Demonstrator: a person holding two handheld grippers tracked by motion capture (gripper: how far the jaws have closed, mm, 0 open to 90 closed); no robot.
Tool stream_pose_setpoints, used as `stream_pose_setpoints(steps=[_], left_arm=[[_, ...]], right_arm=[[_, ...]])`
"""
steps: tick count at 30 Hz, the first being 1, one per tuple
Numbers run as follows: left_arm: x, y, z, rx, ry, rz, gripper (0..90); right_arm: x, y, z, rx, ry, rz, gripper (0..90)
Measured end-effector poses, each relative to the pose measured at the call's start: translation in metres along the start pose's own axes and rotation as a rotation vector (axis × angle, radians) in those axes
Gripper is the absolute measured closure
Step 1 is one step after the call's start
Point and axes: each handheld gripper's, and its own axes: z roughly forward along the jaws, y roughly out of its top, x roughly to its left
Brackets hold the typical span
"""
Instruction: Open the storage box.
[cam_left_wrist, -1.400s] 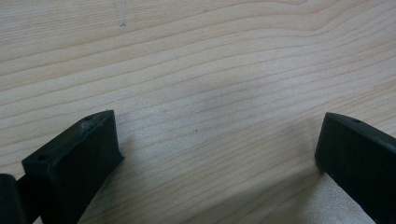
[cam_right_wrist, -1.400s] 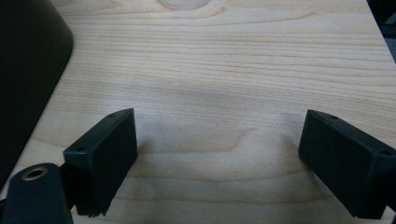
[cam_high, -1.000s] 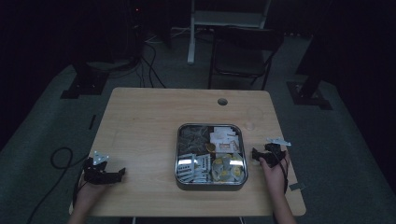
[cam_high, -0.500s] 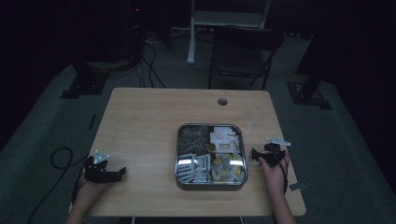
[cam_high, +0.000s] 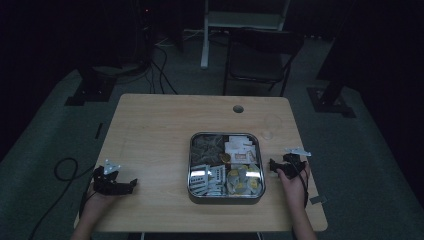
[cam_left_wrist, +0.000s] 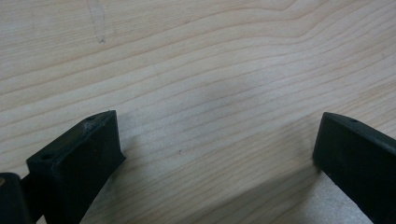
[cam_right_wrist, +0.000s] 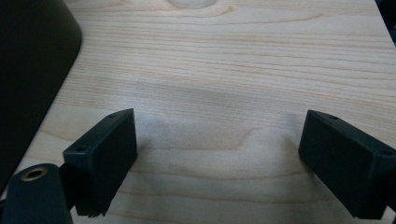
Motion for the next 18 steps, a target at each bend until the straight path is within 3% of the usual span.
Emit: stream_pose_setpoints(steps=[6, 18], left_arm=[[-0.005, 0.006, 0.000, -0.008, -0.025, 0.017, 1.6], [-0.024, 0.024, 0.004, -0.034, -0.094, 0.100, 1.6]], right_arm=[[0.000, 0.000, 0.000, 0.000, 0.000, 0.000, 11.1], [0.000, 0.000, 0.000, 0.000, 0.000, 0.000, 11.1]])
